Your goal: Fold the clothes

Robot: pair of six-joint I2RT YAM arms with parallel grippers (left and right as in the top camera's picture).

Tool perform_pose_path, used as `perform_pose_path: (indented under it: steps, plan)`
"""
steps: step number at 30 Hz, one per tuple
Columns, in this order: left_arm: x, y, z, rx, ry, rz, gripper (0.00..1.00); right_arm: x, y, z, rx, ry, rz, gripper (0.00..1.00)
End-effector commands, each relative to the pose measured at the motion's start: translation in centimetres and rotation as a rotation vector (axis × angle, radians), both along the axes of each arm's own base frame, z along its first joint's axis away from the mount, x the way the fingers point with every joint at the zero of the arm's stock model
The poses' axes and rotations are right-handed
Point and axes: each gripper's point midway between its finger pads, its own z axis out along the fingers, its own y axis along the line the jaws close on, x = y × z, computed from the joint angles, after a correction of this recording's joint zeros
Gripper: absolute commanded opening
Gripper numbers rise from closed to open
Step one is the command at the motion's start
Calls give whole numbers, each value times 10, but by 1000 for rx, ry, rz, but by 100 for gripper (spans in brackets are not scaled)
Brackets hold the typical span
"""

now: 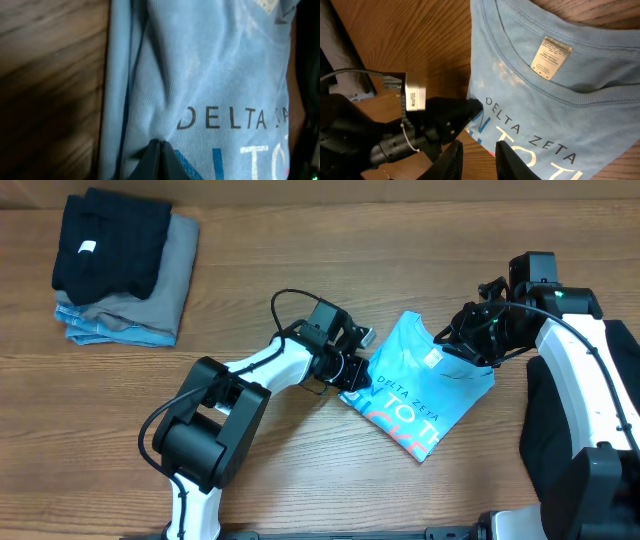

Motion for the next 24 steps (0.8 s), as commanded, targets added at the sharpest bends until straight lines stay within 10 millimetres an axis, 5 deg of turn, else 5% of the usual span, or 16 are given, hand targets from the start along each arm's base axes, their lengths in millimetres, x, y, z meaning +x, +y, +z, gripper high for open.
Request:
perform_pose_path:
  steps: [1,5,10,17,24]
  plan:
    - [-7,25,-18,108,147,138,4,0,0,1,8,6,-8,25]
    - [-6,67,-9,239,209,254,4,-1,0,1,6,4,1,26]
    - [6,120,27,312,172,359,4,-3,1,1,-1,-11,44,26]
    - [5,131,79,252,79,353,33,-29,35,-5,-4,25,211,25]
    - [18,129,86,238,-50,276,49,-72,46,-77,-128,219,127,16]
